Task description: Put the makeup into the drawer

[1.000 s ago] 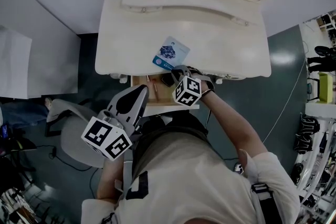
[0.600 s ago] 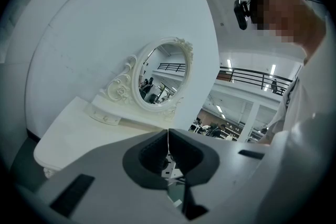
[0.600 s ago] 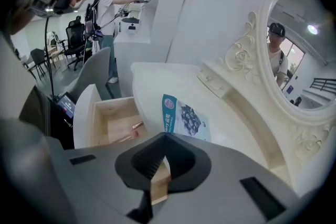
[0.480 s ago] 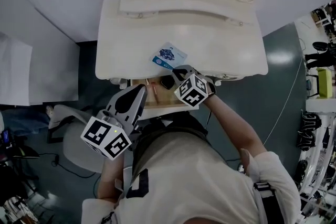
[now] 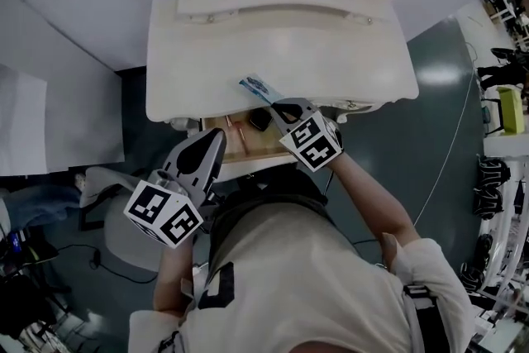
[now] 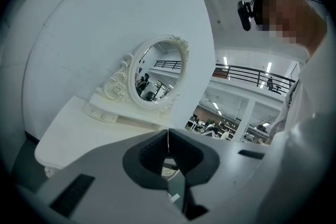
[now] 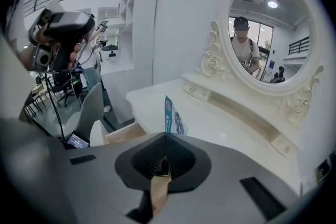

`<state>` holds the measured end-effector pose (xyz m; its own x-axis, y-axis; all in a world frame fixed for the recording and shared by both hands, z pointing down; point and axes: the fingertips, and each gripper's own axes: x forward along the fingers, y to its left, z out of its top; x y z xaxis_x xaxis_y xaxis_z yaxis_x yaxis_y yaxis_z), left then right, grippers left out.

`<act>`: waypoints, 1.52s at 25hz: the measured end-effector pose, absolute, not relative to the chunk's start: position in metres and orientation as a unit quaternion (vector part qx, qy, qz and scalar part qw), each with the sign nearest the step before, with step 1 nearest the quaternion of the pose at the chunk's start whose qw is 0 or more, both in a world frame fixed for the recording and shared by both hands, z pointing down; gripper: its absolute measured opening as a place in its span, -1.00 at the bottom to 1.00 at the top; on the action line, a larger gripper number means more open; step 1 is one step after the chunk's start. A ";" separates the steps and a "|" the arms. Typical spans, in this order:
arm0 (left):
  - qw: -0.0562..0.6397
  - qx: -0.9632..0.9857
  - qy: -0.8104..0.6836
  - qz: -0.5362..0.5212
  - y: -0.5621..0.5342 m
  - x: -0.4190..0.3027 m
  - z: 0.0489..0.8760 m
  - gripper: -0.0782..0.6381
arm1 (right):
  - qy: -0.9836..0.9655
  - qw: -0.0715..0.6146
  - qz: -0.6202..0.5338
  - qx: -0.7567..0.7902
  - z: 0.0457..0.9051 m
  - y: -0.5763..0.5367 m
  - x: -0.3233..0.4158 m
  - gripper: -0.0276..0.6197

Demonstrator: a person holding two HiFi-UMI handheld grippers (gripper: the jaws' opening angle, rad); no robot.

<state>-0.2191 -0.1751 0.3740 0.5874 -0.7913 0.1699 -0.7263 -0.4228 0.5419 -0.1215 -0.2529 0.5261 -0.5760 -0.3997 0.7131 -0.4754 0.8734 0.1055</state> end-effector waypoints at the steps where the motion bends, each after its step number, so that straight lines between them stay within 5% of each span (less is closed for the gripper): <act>1: 0.291 0.842 -0.451 -0.057 -0.175 -0.217 0.373 -0.62 | -0.888 0.383 0.054 0.247 0.523 -0.250 -0.120 -0.83; 24: 0.258 0.790 -0.556 -0.025 -0.170 -0.193 0.374 -0.62 | -0.922 0.331 0.124 0.157 0.488 -0.191 -0.061 -0.83; 38: 0.280 0.772 -0.569 -0.034 -0.137 -0.178 0.393 -0.62 | -0.890 0.429 0.079 0.130 0.546 -0.179 -0.077 -0.83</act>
<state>-0.1781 -0.1367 0.3931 0.3495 -0.8985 0.2656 -0.8601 -0.1952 0.4713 -0.0775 -0.1793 0.5457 -0.5976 -0.1630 0.7850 -0.2995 0.9536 -0.0300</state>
